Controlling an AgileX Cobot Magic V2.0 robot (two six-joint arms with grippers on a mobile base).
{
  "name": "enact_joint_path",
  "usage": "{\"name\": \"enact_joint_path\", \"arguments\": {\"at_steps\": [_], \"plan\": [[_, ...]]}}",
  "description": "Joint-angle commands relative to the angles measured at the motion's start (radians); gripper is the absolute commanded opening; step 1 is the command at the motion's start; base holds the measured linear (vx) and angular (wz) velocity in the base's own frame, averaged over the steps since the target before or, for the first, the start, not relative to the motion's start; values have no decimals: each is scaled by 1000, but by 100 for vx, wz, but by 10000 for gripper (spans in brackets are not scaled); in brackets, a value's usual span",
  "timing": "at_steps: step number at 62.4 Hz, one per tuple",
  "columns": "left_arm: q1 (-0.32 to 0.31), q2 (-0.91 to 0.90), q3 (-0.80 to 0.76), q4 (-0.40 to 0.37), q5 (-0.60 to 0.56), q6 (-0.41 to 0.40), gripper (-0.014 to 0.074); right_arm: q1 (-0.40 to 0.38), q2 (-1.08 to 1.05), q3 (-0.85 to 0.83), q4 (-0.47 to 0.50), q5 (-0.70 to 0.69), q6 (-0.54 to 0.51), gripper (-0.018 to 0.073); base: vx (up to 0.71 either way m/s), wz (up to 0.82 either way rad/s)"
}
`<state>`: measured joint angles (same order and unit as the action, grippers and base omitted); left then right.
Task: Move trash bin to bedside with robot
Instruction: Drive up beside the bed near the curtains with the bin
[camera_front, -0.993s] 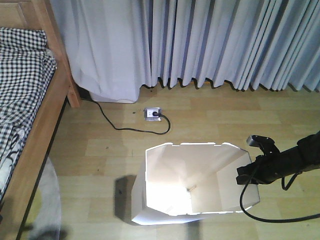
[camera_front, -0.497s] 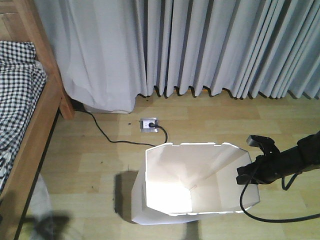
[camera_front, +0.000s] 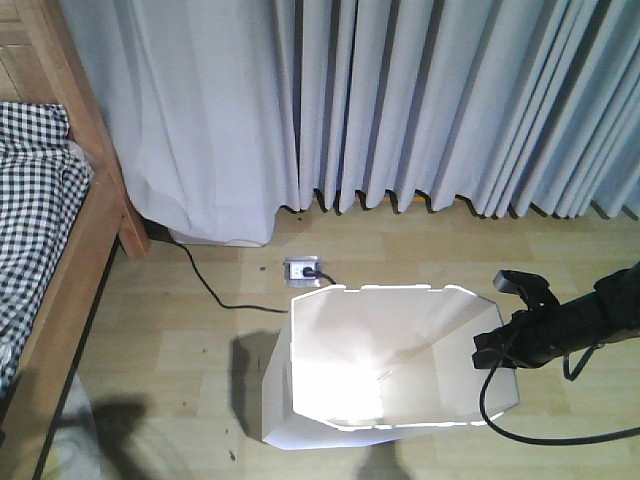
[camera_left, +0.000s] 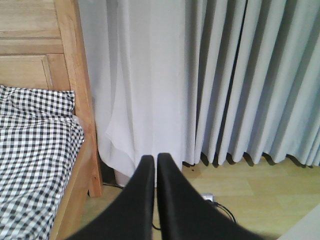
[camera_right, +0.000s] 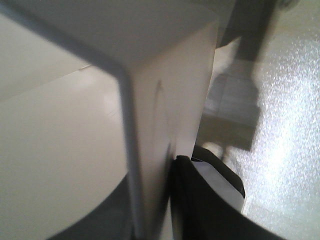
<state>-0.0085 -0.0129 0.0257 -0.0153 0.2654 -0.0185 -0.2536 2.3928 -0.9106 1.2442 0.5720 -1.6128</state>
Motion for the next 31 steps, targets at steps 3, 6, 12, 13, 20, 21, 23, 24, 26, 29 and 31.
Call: {"name": "enact_joint_path", "arguments": {"at_steps": [3, 6, 12, 13, 20, 21, 23, 24, 26, 29, 31], "plan": [[-6, -14, 19, -3, -69, -4, -6, -2, -71, -8, 41, 233, -5, -5, 16, 4], [-6, -14, 19, -3, -69, -4, -6, -2, -71, -8, 41, 233, -5, -5, 15, 3], [-6, -14, 19, -3, -69, -4, -6, -2, -71, -8, 41, 233, -5, -5, 15, 2], [-6, -14, 19, -3, -69, -4, -6, -2, -71, -8, 41, 233, -5, -5, 14, 1], [-6, -14, 19, -3, -69, -4, -6, -2, -71, -8, 41, 233, -5, -5, 14, 1], [-6, -14, 19, -3, -69, -4, -6, -2, -71, -8, 41, 233, -5, -5, 14, 0], [-6, -14, 19, -3, -69, -4, -6, -2, -71, -8, 41, 233, -5, -5, 14, 0], [-6, -14, 19, -3, -69, -4, -6, -2, -71, -8, 41, 233, -5, -5, 14, -1], [-6, -14, 19, -3, -69, -4, -6, -2, -71, -8, 41, 233, -5, -5, 14, -1], [-6, -14, 19, -3, -69, -4, -6, -2, -71, -8, 41, 233, -5, -5, 14, -1], [-6, -14, 19, -3, -69, -4, -6, -2, -71, -8, 41, 233, -5, -5, 14, 0]]}}
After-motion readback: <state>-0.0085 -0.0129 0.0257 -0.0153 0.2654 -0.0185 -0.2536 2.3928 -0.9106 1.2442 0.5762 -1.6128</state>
